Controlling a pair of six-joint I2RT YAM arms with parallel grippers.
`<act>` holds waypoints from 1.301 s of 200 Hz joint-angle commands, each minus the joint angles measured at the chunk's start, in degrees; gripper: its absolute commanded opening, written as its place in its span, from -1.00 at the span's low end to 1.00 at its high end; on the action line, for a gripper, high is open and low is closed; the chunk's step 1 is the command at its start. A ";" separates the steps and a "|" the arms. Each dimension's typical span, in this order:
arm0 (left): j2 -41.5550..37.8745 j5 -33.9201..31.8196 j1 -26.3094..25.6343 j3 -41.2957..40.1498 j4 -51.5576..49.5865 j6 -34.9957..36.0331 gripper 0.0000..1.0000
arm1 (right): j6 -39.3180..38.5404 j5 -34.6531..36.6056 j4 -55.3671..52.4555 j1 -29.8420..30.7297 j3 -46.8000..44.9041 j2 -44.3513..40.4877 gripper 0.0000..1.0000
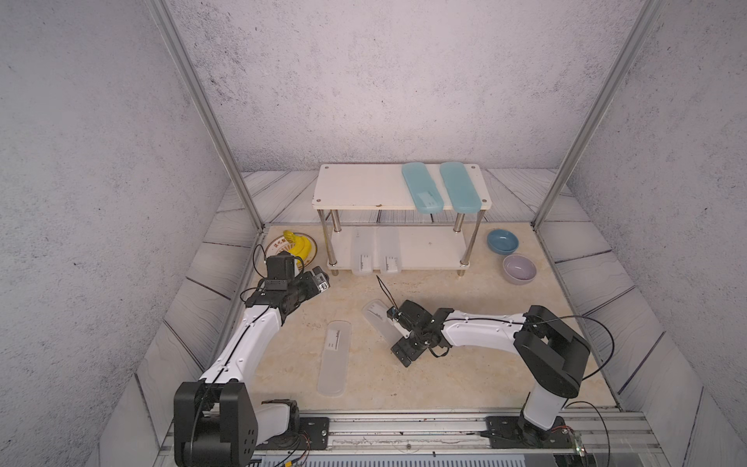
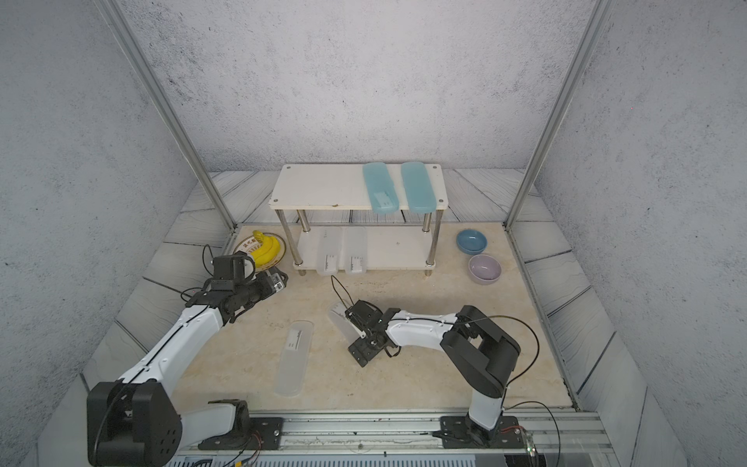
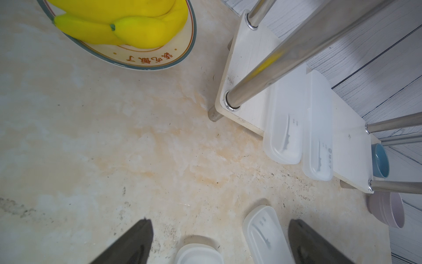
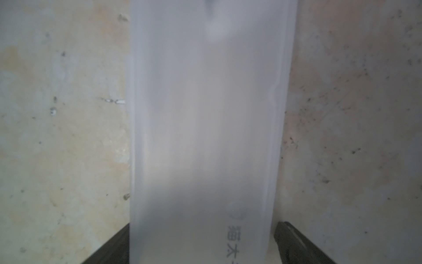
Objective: Place the pencil cases on the shelf according to color
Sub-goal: Pick up the pencil case from the center of the board, then place the pencil case on the shelf.
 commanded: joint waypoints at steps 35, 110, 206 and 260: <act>0.19 0.97 -0.07 1.13 -0.12 0.58 0.97 | 7.24 0.71 2.50 0.12 -6.22 -1.20 0.74; -0.69 0.98 -0.20 1.10 -0.28 0.60 0.97 | 12.88 9.09 1.80 0.52 -9.42 -12.35 0.29; -1.44 0.55 -0.69 1.30 -0.67 1.02 0.97 | 16.71 13.32 0.84 -5.98 -10.27 -26.53 0.18; -1.64 0.28 -1.12 1.13 -0.63 1.19 0.97 | 19.74 12.19 3.88 -14.15 -5.03 -20.05 0.18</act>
